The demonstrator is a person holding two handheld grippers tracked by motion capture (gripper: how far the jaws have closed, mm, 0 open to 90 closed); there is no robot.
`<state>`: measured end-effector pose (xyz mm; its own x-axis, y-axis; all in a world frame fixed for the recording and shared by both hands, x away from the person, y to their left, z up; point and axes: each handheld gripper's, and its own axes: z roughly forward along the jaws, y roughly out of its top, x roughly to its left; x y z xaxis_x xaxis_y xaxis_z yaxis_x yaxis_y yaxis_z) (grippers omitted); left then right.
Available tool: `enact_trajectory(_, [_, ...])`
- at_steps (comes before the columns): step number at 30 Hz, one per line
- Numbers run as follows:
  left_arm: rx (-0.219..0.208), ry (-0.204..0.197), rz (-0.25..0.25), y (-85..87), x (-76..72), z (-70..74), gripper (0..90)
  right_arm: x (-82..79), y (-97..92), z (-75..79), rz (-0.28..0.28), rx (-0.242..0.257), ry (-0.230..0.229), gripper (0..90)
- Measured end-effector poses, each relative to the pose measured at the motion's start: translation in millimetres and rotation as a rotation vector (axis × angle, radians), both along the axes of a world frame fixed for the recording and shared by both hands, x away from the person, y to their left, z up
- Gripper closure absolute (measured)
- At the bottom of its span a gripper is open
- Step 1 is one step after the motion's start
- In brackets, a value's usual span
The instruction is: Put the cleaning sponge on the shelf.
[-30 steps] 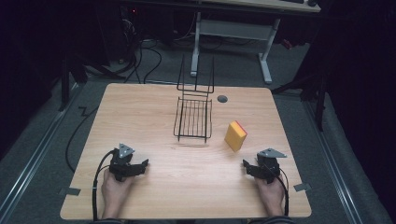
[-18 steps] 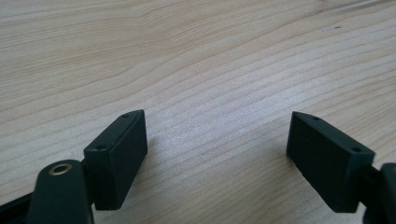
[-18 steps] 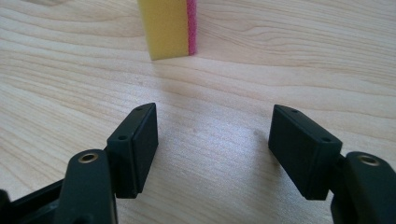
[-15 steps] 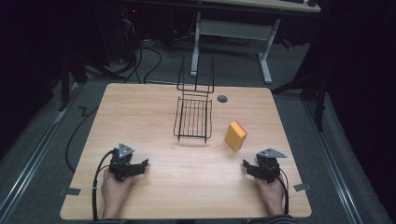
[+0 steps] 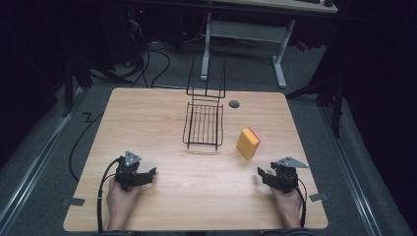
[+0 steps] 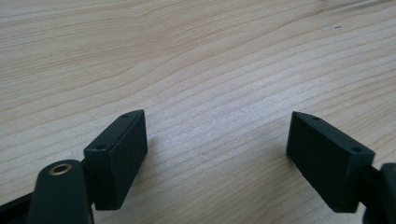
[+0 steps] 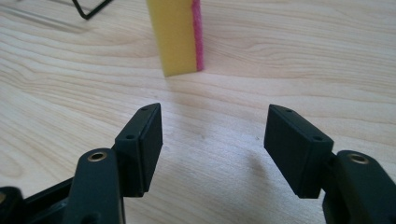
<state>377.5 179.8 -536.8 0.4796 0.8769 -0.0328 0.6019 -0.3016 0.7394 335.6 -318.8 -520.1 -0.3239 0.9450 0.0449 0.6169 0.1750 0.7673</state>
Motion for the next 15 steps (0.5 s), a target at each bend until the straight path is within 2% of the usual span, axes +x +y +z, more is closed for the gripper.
enact_trajectory(6, [0.000, 0.000, 0.000, 0.0, 0.0, 0.0, 21.0, -4.2, 0.7, 3.7, 0.016, 0.024, -0.002, 36.0])
enact_trajectory(15, [-0.001, 0.000, 0.000, 0.1, 0.0, 0.0, 21.1, -10.8, 3.1, 10.4, 0.041, 0.034, -0.057, 33.5])
